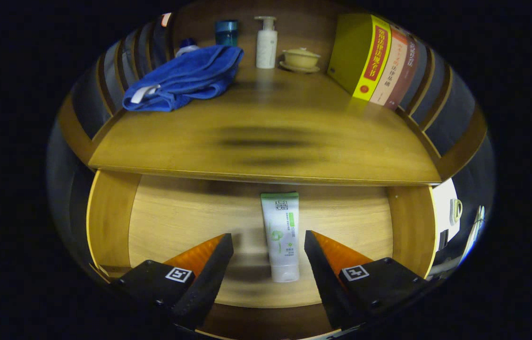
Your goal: Pull open the drawer, take out the items inside it, and place them on the countertop above the cabinet.
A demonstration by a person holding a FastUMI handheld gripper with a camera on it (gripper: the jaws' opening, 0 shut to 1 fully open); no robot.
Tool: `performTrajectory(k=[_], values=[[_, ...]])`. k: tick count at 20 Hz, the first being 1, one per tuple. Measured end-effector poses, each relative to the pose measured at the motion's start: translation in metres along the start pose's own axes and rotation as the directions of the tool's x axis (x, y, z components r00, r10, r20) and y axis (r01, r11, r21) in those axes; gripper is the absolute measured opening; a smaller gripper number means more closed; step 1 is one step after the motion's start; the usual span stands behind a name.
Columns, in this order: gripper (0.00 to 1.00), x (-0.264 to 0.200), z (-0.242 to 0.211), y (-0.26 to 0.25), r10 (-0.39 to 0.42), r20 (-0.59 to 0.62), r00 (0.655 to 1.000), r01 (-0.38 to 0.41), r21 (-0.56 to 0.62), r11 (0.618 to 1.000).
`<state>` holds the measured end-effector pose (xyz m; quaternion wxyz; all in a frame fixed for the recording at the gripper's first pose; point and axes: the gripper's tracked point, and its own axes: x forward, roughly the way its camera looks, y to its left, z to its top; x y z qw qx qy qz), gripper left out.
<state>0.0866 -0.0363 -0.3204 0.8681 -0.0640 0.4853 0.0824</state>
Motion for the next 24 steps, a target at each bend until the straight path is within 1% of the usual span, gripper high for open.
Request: performTrajectory(k=[6,9,10,11,15,17,19,20,24], values=[[1.0,0.023,-0.021,-0.02,-0.028,-0.097,0.995,0.027,-0.016,1.0],[1.0,0.027,-0.03,-0.014,0.001,-0.14,0.99,-0.003,-0.013,1.0],[0.98,0.027,-0.033,-0.011,0.011,-0.151,0.988,-0.013,-0.013,1.0],[0.95,0.027,-0.036,-0.013,0.008,-0.164,0.986,-0.011,-0.013,1.0],[0.73,0.027,-0.049,-0.017,-0.005,-0.219,0.976,0.003,-0.007,1.0],[0.58,0.024,-0.049,-0.017,-0.002,-0.211,0.978,0.001,-0.007,1.0],[0.51,0.018,-0.049,-0.017,0.004,-0.201,0.98,-0.006,-0.013,1.0],[0.48,0.013,-0.046,-0.015,0.014,-0.19,0.982,-0.016,-0.008,1.0],[0.48,-0.018,-0.023,-0.012,0.038,-0.13,0.991,-0.039,-0.002,0.999]])
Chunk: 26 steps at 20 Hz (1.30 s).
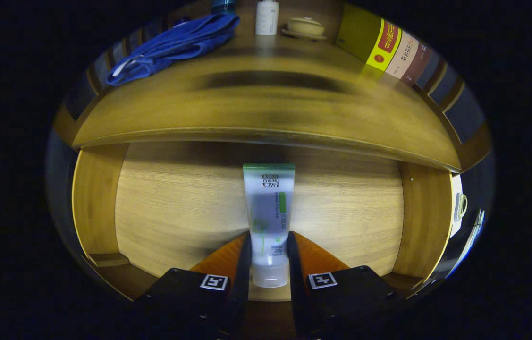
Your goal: Pull open the drawer, take out the items inside it, and place them on the countertop above the cabinet.
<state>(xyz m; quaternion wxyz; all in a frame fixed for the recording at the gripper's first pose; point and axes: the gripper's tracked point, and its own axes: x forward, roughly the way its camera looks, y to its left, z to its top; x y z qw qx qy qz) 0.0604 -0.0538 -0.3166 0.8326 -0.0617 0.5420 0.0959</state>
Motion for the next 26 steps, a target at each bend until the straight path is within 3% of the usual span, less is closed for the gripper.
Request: performTrajectory(k=[5,6,20,26], values=[[0.48,-0.01,0.01,0.001,0.011,0.059,0.998,-0.009,-0.025,1.0],[0.41,-0.017,0.01,-0.003,0.013,0.069,0.998,-0.012,-0.021,1.0],[0.41,-0.094,0.031,0.022,0.06,0.183,0.981,-0.053,-0.044,0.998],[0.41,-0.112,0.063,0.019,0.048,0.24,0.97,-0.04,-0.039,0.998]])
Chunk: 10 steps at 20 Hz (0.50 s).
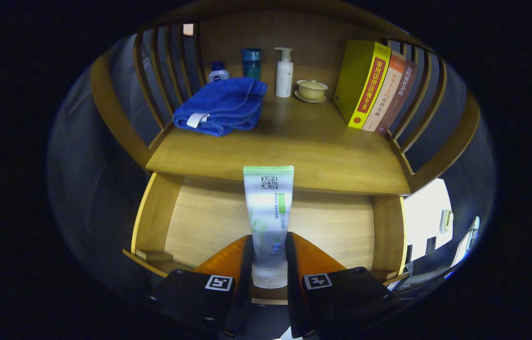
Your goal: Pull open the drawer, take out the items inside it, and place them on the countertop above the cabinet.
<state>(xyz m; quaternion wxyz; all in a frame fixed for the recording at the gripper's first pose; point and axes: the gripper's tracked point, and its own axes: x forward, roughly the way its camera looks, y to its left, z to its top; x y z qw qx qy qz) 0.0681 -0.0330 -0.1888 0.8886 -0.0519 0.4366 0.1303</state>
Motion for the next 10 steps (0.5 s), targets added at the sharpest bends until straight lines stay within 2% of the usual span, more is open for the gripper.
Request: performTrajectory(k=[7,10], values=[[0.41,0.009,0.051,-0.014,-0.03,0.054,0.998,0.03,0.01,1.0],[0.41,0.022,0.075,-0.019,-0.03,0.078,0.997,0.025,0.065,0.998]])
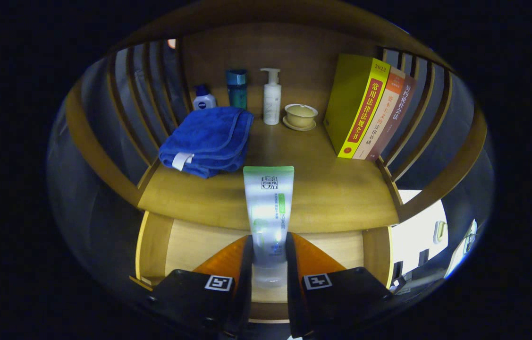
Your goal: Pull open the drawer, take out the items inside it, and place them on the countertop above the cabinet.
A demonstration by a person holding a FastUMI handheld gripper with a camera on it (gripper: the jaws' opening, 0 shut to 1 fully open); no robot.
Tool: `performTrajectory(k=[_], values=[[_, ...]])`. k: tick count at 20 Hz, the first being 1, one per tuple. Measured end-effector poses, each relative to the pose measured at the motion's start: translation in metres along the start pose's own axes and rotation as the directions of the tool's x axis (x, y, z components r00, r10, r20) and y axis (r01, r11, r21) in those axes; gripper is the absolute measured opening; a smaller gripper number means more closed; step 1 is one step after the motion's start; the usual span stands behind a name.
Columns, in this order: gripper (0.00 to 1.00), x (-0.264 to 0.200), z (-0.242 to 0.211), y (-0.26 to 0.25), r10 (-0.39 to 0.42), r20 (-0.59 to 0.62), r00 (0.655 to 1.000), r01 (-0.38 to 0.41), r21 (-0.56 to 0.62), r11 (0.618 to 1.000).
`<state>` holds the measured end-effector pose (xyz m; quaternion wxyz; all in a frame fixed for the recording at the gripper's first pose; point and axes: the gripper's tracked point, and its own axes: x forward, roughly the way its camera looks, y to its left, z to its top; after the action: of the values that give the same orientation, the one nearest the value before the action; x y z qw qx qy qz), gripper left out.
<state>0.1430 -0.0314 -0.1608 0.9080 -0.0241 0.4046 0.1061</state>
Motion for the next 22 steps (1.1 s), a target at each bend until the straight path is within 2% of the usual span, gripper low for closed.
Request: performTrajectory(k=[3,12,22], values=[[0.41,0.018,0.017,-0.019,-0.046,0.003,0.999,0.046,-0.031,0.998],[0.41,0.11,0.017,-0.018,-0.059,-0.063,0.996,0.059,-0.012,0.998],[0.41,0.129,0.035,-0.019,-0.085,-0.039,0.996,0.082,-0.061,0.995]])
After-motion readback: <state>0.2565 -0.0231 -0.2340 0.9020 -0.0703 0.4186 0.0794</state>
